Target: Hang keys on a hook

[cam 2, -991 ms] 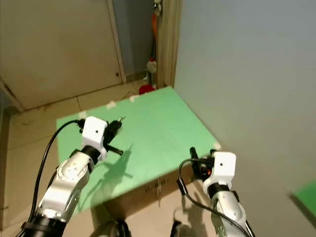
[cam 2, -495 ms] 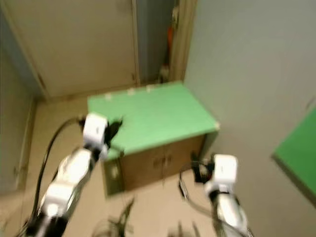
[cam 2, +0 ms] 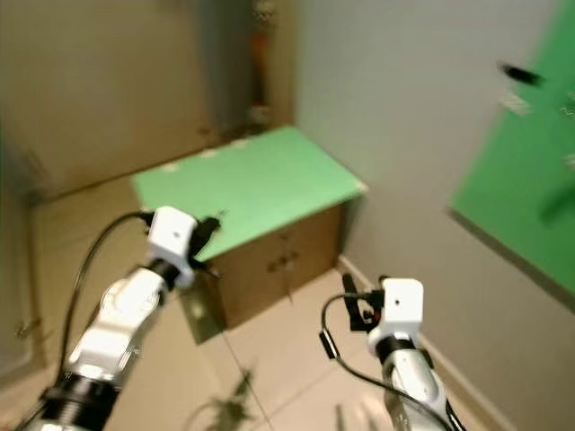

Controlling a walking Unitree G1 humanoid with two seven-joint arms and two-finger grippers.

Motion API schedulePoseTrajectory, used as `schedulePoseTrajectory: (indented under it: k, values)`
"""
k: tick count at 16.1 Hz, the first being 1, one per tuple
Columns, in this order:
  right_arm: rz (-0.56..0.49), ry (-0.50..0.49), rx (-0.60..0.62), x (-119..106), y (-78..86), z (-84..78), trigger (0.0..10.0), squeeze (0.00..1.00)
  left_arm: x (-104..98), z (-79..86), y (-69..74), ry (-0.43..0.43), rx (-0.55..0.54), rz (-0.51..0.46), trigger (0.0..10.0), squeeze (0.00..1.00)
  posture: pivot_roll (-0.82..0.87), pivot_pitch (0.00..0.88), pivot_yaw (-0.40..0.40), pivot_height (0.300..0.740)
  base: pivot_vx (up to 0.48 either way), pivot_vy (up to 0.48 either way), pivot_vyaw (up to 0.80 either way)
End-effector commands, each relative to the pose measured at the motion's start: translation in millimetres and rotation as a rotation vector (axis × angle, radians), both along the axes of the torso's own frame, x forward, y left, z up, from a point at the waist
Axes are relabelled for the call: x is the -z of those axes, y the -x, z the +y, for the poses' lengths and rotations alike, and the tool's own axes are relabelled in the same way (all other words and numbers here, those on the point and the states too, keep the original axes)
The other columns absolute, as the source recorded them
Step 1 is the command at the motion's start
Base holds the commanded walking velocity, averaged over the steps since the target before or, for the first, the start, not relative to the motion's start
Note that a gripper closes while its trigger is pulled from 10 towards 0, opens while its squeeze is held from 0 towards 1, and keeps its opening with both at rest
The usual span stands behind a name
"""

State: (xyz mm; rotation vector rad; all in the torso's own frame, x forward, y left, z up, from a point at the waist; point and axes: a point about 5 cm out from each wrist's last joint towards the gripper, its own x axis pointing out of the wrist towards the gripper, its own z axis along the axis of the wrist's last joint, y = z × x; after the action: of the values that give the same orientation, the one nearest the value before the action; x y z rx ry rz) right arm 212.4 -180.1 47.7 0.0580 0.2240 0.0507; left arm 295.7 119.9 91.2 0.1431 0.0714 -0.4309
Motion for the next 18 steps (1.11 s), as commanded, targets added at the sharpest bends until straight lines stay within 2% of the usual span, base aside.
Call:
schedulePoseTrajectory:
  k: [1,13,15,17,18]
  values:
    - [-0.005,0.0,0.008,-0.2,-0.7,-1.0,10.0,0.0,-3.9,-0.7,-3.8,-0.011,0.031,-0.018,10.0,0.0,-0.2,0.0,0.06,0.74,0.0,0.42,-0.66]
    - [-0.002,-0.004,0.023,3.6,-0.1,-1.7,10.0,0.0,-3.1,-5.0,-9.4,0.011,0.112,0.007,10.0,0.0,-0.21,0.0,0.069,0.74,0.0,0.48,-0.66]
    - [-0.01,-0.002,0.045,3.4,0.7,-3.5,10.0,0.0,-2.6,-5.1,-13.9,-0.01,0.136,0.019,10.0,0.0,-0.22,0.0,0.073,0.74,0.0,0.24,-0.61]
    - [-0.011,0.027,0.001,-0.4,-2.2,-2.0,10.0,0.0,-6.5,-6.3,-22.8,-0.028,0.174,0.035,10.0,0.0,-0.22,0.0,0.077,0.74,0.0,0.0,0.0]
    - [-0.01,0.051,-0.073,-7.3,-7.6,3.4,10.0,0.0,-14.0,-7.3,-31.8,-0.03,0.223,0.056,10.0,0.0,-0.22,0.001,0.085,0.74,0.0,0.0,0.0]
